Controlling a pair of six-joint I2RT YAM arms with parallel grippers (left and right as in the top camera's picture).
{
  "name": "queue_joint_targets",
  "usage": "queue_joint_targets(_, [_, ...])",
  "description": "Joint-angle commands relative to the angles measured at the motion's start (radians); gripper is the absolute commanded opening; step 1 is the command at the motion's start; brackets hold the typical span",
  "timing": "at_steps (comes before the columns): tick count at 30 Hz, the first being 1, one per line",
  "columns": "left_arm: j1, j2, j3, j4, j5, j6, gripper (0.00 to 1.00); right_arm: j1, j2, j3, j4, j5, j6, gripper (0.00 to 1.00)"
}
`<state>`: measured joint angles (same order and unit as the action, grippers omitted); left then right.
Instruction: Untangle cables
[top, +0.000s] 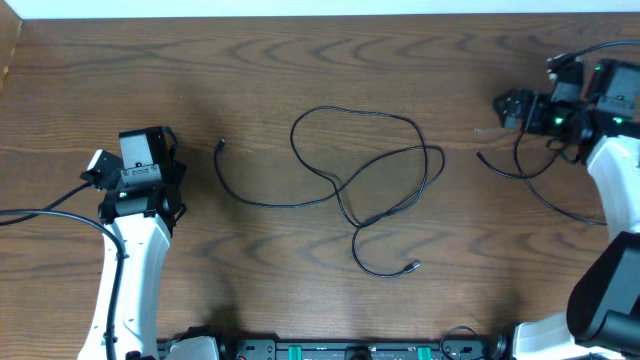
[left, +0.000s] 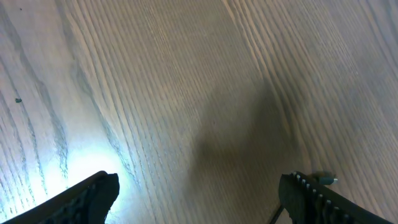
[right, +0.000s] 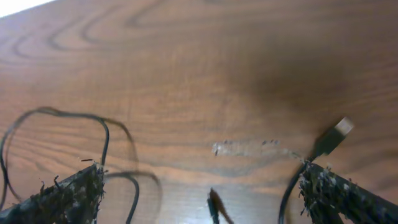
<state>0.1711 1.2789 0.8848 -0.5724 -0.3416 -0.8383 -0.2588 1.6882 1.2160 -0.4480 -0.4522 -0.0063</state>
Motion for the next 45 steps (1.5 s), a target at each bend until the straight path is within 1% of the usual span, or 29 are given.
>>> queue_joint_targets(1, [0.004, -0.005, 0.0, -0.003, -0.006, -0.006, 0.87, 0.028, 0.001, -0.019, -0.01, 0.061, 0.013, 0.99])
queue_joint_targets(5, [0.004, -0.005, 0.0, -0.003, -0.006, -0.006, 0.87, 0.058, 0.001, -0.046, -0.013, 0.108, 0.013, 0.99])
queue_joint_targets(11, [0.004, -0.005, 0.0, -0.003, -0.006, -0.006, 0.87, 0.085, 0.001, -0.092, -0.002, 0.227, 0.014, 0.99])
queue_joint_targets(17, [0.004, -0.005, 0.0, -0.003, -0.006, -0.006, 0.87, 0.089, 0.001, -0.159, 0.016, 0.277, 0.02, 0.99])
queue_joint_targets(22, [0.004, -0.005, 0.0, -0.003, -0.006, -0.006, 0.87, 0.089, 0.001, -0.223, 0.092, 0.316, 0.028, 0.99])
queue_joint_targets(25, [0.004, -0.005, 0.0, -0.003, -0.006, -0.006, 0.87, 0.089, 0.001, -0.268, 0.168, 0.32, 0.029, 0.95])
queue_joint_targets(26, [0.004, -0.005, 0.0, -0.003, -0.006, -0.006, 0.87, 0.089, 0.001, -0.285, 0.198, 0.32, 0.029, 0.91])
queue_joint_targets(28, [0.004, -0.005, 0.0, -0.003, -0.006, -0.006, 0.87, 0.089, 0.001, -0.328, 0.269, 0.321, 0.029, 0.87])
queue_joint_targets(32, [0.004, -0.005, 0.0, -0.003, -0.006, -0.006, 0.87, 0.089, 0.001, -0.415, 0.394, 0.374, 0.029, 0.85])
queue_joint_targets(41, [0.004, -0.005, 0.0, -0.003, -0.006, -0.006, 0.87, 0.088, 0.001, -0.441, 0.432, 0.461, 0.028, 0.86])
queue_joint_targets(45, [0.004, -0.005, 0.0, -0.003, -0.006, -0.006, 0.87, 0.088, 0.002, -0.441, 0.436, 0.469, 0.028, 0.85])
